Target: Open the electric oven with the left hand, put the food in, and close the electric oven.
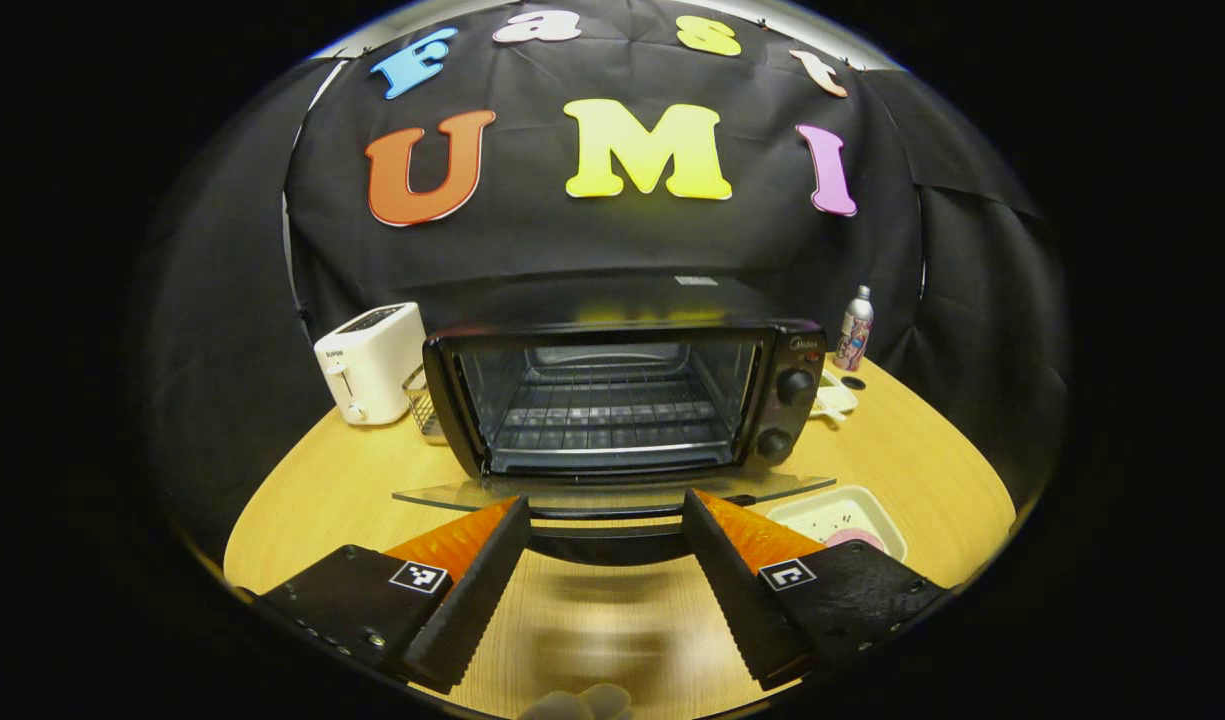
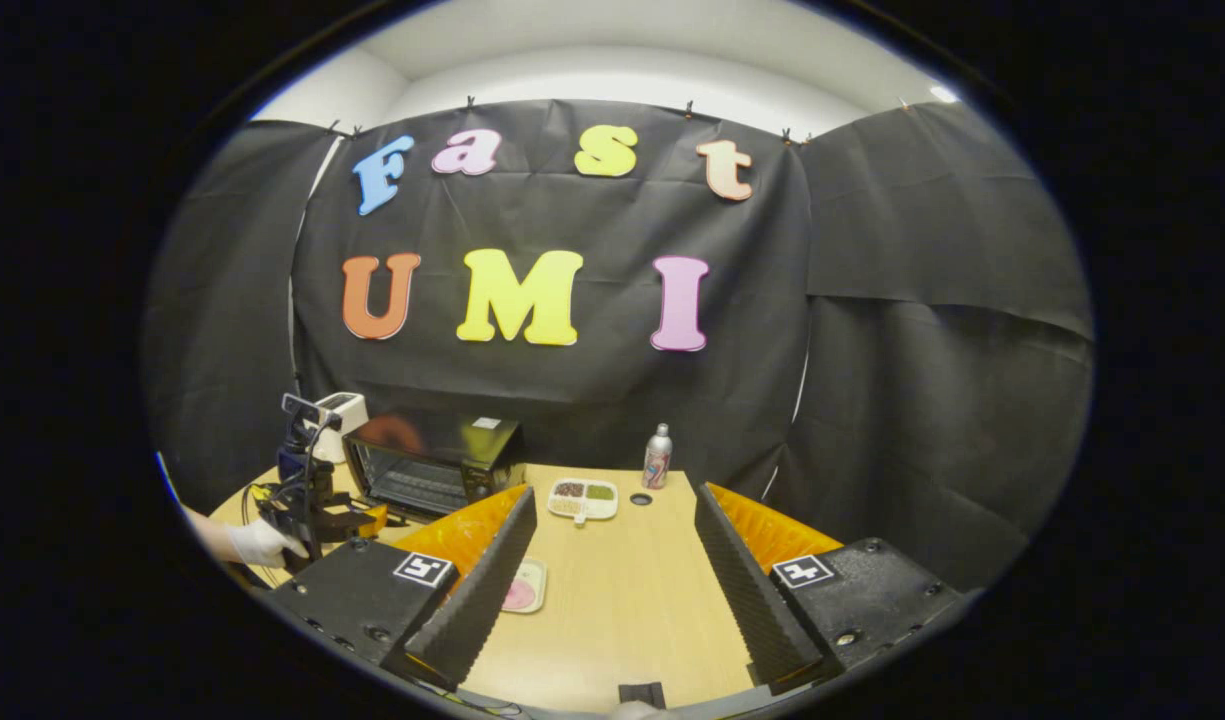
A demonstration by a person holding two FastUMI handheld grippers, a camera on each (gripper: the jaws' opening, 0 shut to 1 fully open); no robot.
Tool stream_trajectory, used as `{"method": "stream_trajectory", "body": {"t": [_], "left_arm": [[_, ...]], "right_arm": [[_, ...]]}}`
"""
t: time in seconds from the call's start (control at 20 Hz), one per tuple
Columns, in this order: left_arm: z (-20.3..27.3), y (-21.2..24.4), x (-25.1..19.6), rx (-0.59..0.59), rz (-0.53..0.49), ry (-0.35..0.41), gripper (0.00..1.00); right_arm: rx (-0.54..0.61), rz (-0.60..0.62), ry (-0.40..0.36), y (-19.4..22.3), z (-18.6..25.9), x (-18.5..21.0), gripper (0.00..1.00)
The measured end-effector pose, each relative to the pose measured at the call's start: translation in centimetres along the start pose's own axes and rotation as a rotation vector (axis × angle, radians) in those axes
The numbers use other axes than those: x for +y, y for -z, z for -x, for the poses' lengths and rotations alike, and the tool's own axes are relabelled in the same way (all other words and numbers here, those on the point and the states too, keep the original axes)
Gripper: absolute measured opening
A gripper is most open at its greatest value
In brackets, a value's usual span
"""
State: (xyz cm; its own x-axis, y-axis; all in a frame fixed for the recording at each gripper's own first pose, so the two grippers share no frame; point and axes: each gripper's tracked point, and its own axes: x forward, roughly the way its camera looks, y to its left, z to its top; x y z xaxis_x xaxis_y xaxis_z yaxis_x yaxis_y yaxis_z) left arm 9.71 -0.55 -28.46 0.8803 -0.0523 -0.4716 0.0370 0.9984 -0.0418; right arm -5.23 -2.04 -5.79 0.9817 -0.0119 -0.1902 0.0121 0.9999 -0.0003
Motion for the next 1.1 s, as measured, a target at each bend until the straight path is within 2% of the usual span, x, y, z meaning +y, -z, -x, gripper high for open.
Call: {"method": "stream_trajectory", "body": {"t": [0.5, 0.75, 0.95, 1.1], "left_arm": [[0.1, 6.3, -0.5, 0.112, 0.051, 0.011, 0.97], [-0.4, 8.4, -0.8, 0.157, 0.002, 0.011, 0.97], [-1.2, 10.4, -0.9, 0.214, 0.010, 0.014, 0.96], [-1.0, 10.2, -0.9, 0.194, -0.004, 0.008, 0.96]], "right_arm": [[0.027, 0.005, 0.008, 1.2, 0.7, -0.1, 1.00], [0.044, 0.014, 0.009, 1.6, 0.8, 0.1, 1.00], [0.052, 0.019, 0.012, 2.0, 0.9, 0.1, 1.00], [0.063, 0.014, 0.018, 2.5, 0.9, 0.0, 1.00]]}}
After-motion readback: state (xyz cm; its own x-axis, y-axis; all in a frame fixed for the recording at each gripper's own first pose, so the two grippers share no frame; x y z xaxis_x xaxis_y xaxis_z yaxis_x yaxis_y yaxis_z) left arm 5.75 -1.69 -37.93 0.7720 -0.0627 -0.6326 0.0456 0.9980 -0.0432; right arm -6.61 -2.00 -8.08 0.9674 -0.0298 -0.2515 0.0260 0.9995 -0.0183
